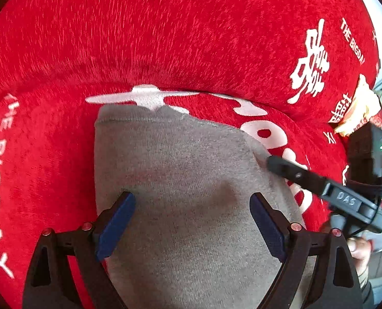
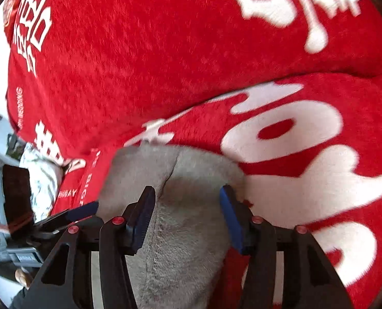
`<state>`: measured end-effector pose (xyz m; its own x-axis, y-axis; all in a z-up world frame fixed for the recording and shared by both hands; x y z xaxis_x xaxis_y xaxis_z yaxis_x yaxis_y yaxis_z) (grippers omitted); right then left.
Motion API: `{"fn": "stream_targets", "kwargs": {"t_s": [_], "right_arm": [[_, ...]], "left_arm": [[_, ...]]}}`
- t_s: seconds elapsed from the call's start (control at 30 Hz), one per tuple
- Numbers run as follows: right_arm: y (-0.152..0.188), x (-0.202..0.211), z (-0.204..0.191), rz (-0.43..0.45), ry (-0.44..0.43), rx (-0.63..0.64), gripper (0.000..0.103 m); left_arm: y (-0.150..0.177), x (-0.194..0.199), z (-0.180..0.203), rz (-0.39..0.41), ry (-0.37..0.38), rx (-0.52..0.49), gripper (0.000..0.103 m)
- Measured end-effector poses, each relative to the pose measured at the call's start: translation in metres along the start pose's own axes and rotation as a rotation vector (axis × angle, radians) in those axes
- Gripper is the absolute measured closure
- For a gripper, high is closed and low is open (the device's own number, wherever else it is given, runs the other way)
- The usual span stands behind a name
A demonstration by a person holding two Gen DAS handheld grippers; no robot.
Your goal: Fold small clothes
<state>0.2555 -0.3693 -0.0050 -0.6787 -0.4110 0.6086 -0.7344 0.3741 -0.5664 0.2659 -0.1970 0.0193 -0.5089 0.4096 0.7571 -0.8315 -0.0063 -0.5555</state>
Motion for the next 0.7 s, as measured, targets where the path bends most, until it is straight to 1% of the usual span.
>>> {"fn": "stream_targets", "kwargs": {"t_s": [0.07, 0.1, 0.17, 0.23, 0.27, 0.3, 0.37, 0.43, 0.47, 0.5, 0.53, 0.57, 0.6, 0.67, 0.7], "right_arm": [[0.003, 0.021, -0.010, 0.034, 0.016, 0.064, 0.042], [0.007, 0.033, -0.018, 0.047, 0.012, 0.100, 0.038], [0.024, 0.056, -0.038, 0.050, -0.045, 0.167, 0.036], [0.044, 0.075, -0.059, 0.060, -0.081, 0.230, 0.036], [0.050, 0.081, -0.064, 0.065, -0.093, 0.247, 0.036], [0.059, 0.086, -0.072, 0.070, -0.113, 0.264, 0.033], [0.079, 0.092, -0.074, 0.052, -0.128, 0.283, 0.033], [0.098, 0.089, -0.066, 0.016, -0.081, 0.292, 0.033], [0.105, 0.090, -0.058, 0.014, -0.035, 0.303, 0.033], [0.111, 0.092, -0.047, 0.002, 0.023, 0.309, 0.033], [0.116, 0.095, -0.037, -0.017, 0.063, 0.302, 0.033], [0.119, 0.100, -0.028, -0.027, 0.079, 0.282, 0.033], [0.121, 0.108, -0.021, -0.022, 0.076, 0.251, 0.033], [0.118, 0.128, -0.014, 0.015, 0.079, 0.225, 0.031], [0.115, 0.135, -0.013, 0.034, 0.088, 0.227, 0.023]], "left_arm": [[0.001, 0.017, -0.001, 0.039, -0.016, -0.019, 0.012], [0.005, 0.027, -0.003, 0.053, -0.012, -0.021, 0.012], [0.015, 0.044, -0.006, 0.077, -0.004, -0.018, 0.012], [0.027, 0.057, -0.009, 0.096, -0.005, -0.029, 0.012], [0.032, 0.062, -0.010, 0.106, -0.017, -0.041, 0.012], [0.039, 0.066, -0.011, 0.116, -0.035, -0.051, 0.012], [0.054, 0.070, -0.015, 0.109, -0.054, -0.053, 0.012], [0.069, 0.072, -0.020, 0.088, -0.078, -0.058, 0.012], [0.075, 0.074, -0.022, 0.088, -0.093, -0.069, 0.012], [0.080, 0.077, -0.023, 0.094, -0.100, -0.079, 0.012], [0.084, 0.081, -0.023, 0.101, -0.106, -0.088, 0.012], [0.087, 0.086, -0.022, 0.112, -0.113, -0.101, 0.012], [0.089, 0.089, -0.021, 0.123, -0.120, -0.112, 0.012], [0.091, 0.097, -0.021, 0.148, -0.129, -0.127, 0.012], [0.090, 0.099, -0.020, 0.155, -0.130, -0.130, 0.012]]}}
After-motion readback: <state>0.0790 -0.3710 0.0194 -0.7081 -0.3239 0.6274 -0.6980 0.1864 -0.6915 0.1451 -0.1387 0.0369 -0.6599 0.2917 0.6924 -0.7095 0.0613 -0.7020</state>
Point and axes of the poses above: each gripper's, at about its wrist camera, not at the fingertips, and x roughly against the way its jaws point, z to its right, y to its underside, the point moved 6 cm from there along -x, roughly the way its jaws point, and after that the axes turned 14 degrees about z, right-handed, at the moved point
